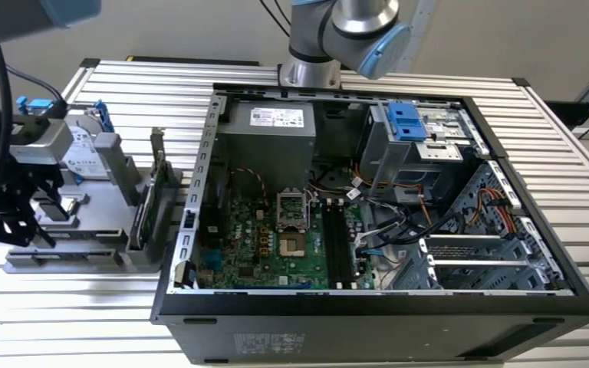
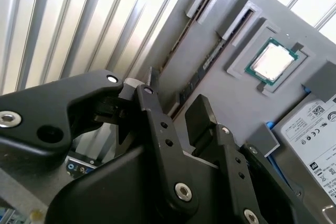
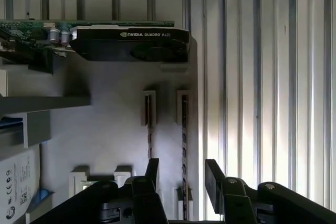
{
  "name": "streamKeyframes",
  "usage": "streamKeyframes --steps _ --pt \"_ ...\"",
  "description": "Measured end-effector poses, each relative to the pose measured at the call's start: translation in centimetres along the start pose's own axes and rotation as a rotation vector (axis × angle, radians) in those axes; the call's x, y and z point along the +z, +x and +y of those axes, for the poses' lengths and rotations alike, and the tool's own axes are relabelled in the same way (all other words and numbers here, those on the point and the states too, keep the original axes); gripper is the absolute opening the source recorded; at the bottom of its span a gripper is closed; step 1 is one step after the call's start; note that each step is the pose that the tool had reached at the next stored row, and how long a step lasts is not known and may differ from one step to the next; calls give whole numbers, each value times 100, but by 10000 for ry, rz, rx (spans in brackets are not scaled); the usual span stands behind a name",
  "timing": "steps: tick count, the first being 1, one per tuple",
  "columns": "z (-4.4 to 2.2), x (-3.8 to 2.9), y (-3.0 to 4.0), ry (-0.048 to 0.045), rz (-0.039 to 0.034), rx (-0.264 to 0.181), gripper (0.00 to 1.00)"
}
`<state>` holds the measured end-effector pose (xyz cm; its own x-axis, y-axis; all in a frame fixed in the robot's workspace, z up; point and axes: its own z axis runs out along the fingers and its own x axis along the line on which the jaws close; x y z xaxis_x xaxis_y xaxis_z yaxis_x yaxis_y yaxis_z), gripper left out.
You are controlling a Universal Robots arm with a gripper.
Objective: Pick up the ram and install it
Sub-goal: 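Pick up the ram and move it above insertion slot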
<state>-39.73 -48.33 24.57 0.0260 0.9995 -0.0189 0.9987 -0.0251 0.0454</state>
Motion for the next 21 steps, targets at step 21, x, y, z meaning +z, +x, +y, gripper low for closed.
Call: streamKeyframes --steps 21 --pt "-8 179 3 62 4 -79 100"
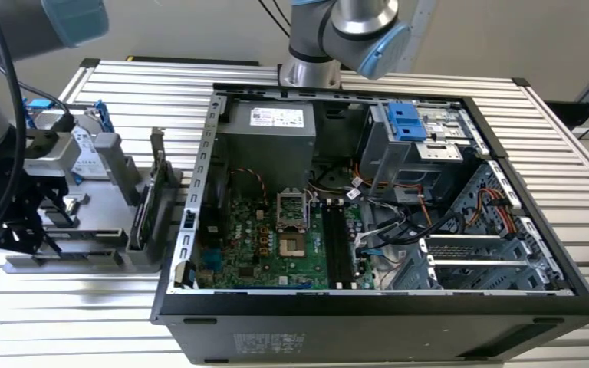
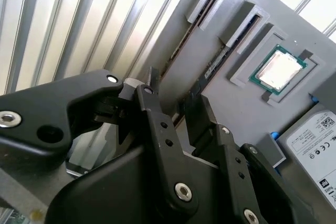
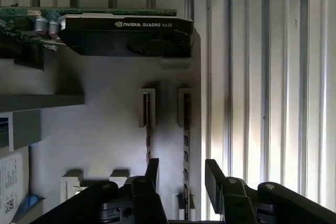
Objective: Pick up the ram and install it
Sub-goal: 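Pick up the ram and move it above insertion slot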
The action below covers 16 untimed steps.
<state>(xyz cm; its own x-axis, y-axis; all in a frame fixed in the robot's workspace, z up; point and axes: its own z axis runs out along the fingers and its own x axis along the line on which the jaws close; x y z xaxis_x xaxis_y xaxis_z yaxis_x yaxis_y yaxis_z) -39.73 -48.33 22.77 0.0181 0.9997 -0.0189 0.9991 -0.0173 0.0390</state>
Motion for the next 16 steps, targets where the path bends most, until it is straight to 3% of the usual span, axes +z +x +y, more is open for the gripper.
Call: streamKeyframes --steps 13,16 --pt "-8 135 -14 8 15 -229 100" --pt "-13 164 -18 58 15 -258 100"
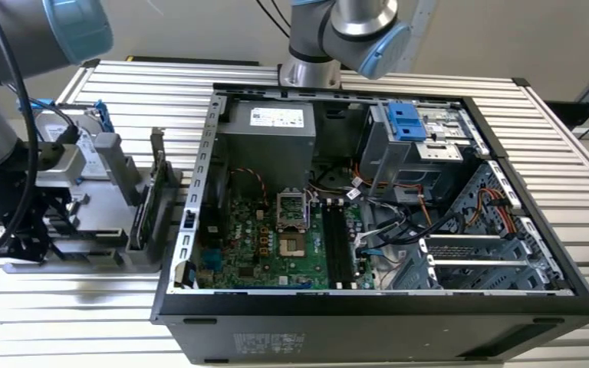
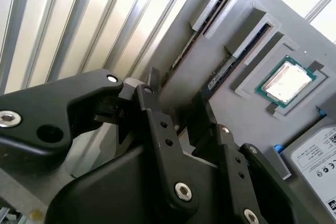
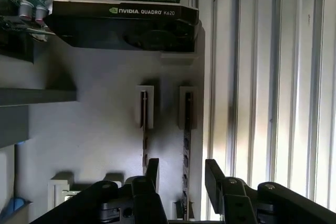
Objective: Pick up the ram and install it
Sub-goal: 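Pick up the ram and move it above insertion slot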
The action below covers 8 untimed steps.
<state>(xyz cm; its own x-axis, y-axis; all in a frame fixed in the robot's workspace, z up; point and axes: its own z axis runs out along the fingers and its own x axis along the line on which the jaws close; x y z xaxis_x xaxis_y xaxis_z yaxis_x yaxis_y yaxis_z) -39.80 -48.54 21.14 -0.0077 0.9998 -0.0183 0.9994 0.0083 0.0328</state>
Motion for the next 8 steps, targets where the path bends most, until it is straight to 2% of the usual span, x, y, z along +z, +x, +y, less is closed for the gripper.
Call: streamKeyframes --steps 3,8 --pt "-2 28 0 63 0 -24 100" --pt "-4 65 -3 86 0 -41 100"
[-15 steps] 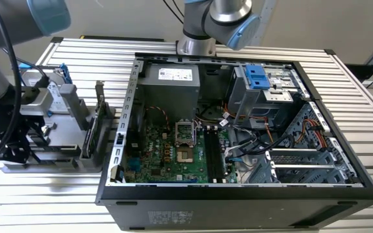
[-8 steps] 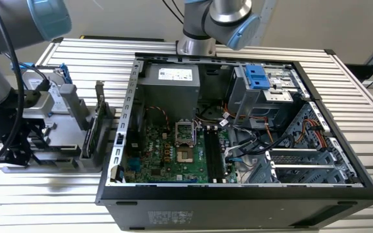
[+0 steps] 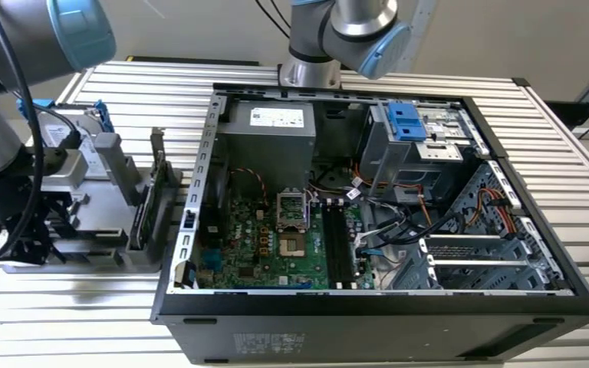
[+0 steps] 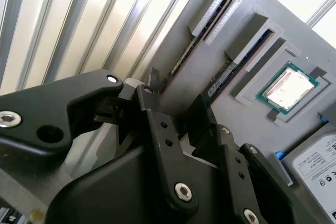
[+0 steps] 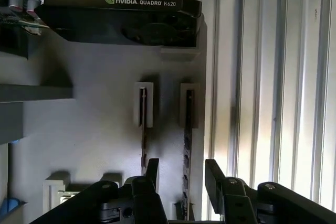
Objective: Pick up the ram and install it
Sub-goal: 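Pick up the ram and move it above insertion slot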
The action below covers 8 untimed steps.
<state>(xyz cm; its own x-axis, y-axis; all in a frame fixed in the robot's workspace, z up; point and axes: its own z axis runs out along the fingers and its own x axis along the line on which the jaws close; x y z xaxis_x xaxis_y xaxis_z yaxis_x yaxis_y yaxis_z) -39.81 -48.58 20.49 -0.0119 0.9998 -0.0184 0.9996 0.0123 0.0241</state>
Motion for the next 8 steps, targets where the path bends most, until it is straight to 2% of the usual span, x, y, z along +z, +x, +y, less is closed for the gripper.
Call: streamKeyframes --steps 8 --pt "-2 54 -33 44 1 1 100"
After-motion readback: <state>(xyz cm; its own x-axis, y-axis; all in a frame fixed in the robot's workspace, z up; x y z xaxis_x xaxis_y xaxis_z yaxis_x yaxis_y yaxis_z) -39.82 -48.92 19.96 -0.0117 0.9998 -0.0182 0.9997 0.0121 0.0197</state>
